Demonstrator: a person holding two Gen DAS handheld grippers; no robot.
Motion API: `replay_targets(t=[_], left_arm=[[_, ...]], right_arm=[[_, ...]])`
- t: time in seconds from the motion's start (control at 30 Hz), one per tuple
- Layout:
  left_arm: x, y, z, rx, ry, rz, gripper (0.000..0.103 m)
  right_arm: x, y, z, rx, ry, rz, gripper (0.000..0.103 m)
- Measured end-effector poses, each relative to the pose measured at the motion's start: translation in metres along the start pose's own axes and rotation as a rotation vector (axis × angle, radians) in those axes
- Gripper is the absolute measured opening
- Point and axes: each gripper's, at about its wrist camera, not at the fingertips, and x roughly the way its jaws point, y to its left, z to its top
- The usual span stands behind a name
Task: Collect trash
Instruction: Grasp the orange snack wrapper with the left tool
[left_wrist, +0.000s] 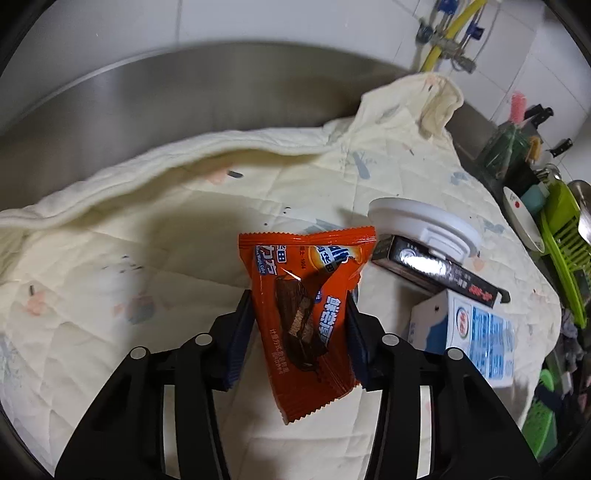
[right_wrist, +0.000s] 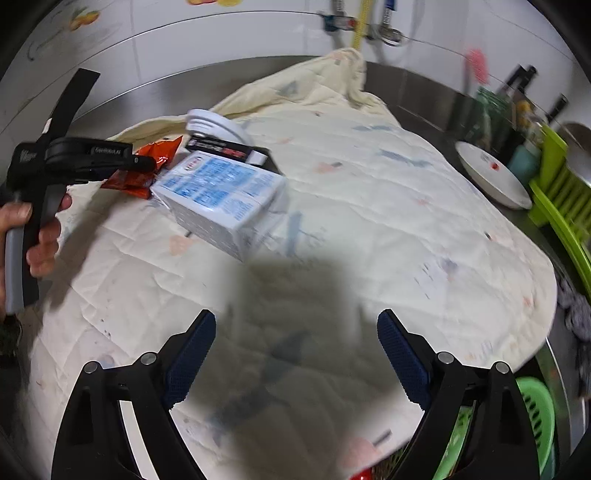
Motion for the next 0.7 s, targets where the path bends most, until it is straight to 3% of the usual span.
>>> replay_targets(t=[0.23,0.37,0.47,0.7], left_arm=[[-0.016,0.010,-0.013,-0.018,-0.062,-0.094,0.041],[-0.019,0.013,-0.014,0.014,-0.085,-0.071,0.040],[-0.016,0.025,-0.010,-0.026,-0.075,-0.094,0.040],[-0.020,0.032,-0.005,-0.015,-0.100,-0.076,0.040]], right_arm=[[0.013,0.017,0.035,-0.094,-0.005,0.056,0.090],[0.028,0.021,0.054,-0.134,0.005,0.087,0.091],[0.046,0.023,0.068,-0.154,0.020,0.106,0.091],[0.071,0.036,0.089,-0.224,0.040,0.136,0.092]])
